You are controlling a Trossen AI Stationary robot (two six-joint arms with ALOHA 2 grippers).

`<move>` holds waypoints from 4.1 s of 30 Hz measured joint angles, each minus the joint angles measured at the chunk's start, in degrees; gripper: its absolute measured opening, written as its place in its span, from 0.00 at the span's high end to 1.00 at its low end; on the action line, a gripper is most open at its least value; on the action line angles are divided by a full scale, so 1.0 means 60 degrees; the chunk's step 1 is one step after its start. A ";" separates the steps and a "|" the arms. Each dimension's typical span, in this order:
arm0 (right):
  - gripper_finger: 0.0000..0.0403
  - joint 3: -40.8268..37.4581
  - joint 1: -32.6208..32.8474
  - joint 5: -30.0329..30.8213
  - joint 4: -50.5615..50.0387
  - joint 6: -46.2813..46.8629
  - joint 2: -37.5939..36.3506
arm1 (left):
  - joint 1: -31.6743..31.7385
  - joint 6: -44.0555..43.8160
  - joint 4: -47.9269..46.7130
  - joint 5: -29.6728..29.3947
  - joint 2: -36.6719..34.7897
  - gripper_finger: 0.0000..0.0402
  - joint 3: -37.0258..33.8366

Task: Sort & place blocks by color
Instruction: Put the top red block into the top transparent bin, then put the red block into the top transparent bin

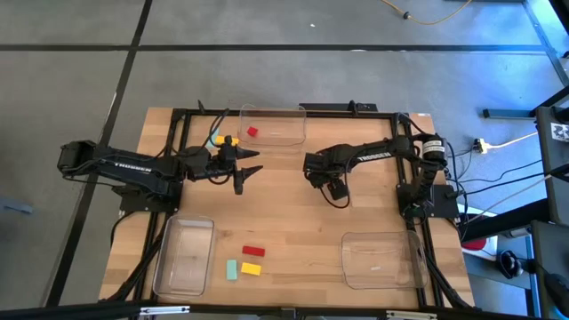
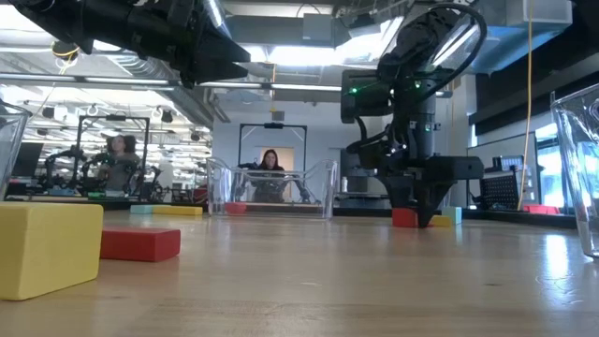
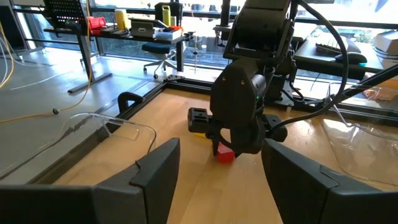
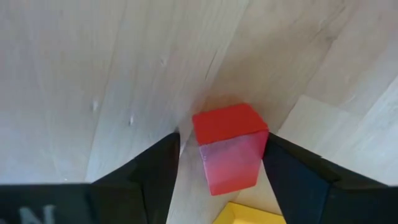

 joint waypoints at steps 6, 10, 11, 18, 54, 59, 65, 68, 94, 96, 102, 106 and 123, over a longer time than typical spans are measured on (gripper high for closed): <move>0.54 -0.0011 0.0007 -0.0043 -0.0027 0.0000 0.0007 | 0.0000 0.0000 0.0000 0.0000 0.0000 0.45 0.0000; 0.66 -0.0015 0.0011 -0.0002 -0.0025 0.0007 -0.0015 | 0.0000 0.0000 0.0000 0.0000 0.0000 0.45 0.0000; 0.67 -0.0015 0.0010 0.0002 -0.0028 0.0026 -0.0015 | 0.0000 0.0000 0.0000 0.0000 0.0000 0.45 0.0000; 0.67 -0.0233 -0.0282 0.0135 -0.0581 0.1485 -0.0682 | 0.0000 0.0200 -0.0027 0.0004 0.0000 0.45 0.0000; 0.67 -0.5304 0.0776 -0.0743 1.7139 0.4408 -0.2809 | 0.0011 0.1118 0.0313 0.0581 -0.0004 0.45 0.0004; 0.67 -0.5304 0.0787 -0.0750 1.7143 0.4510 -0.2809 | 0.0011 0.1104 0.0313 0.0586 -0.0004 0.45 0.0002; 0.67 -0.5304 0.0783 -0.0745 1.7139 0.4524 -0.2809 | 0.0011 0.0907 0.0287 0.0991 -0.0004 0.45 0.0003; 0.67 -0.5250 0.0787 -0.0135 1.7077 0.4604 -0.2807 | 0.0004 0.0823 0.0288 0.1126 -0.0004 0.45 0.0004; 0.64 0.1113 -0.1512 0.2948 0.9107 0.5402 0.0878 | -0.0018 0.0577 0.0051 0.1565 -0.0452 0.45 0.0004; 0.64 0.1104 -0.1510 0.2668 0.9100 0.5568 0.0878 | -0.0018 0.0576 0.0054 0.1559 -0.0452 0.45 0.0003; 0.52 0.1104 -0.1504 0.2659 0.9131 0.5609 0.0874 | -0.0018 0.0568 0.0066 0.1558 -0.0452 0.45 0.0004; 0.38 0.1104 -0.1504 0.2659 0.9050 0.5696 0.0874 | -0.0018 0.0568 0.0066 0.1555 -0.0452 0.45 0.0004; 0.21 -0.2504 0.0173 0.1557 0.9397 0.5181 -0.3061 | -0.0220 0.0561 -0.0199 0.1610 -0.0452 0.45 0.0002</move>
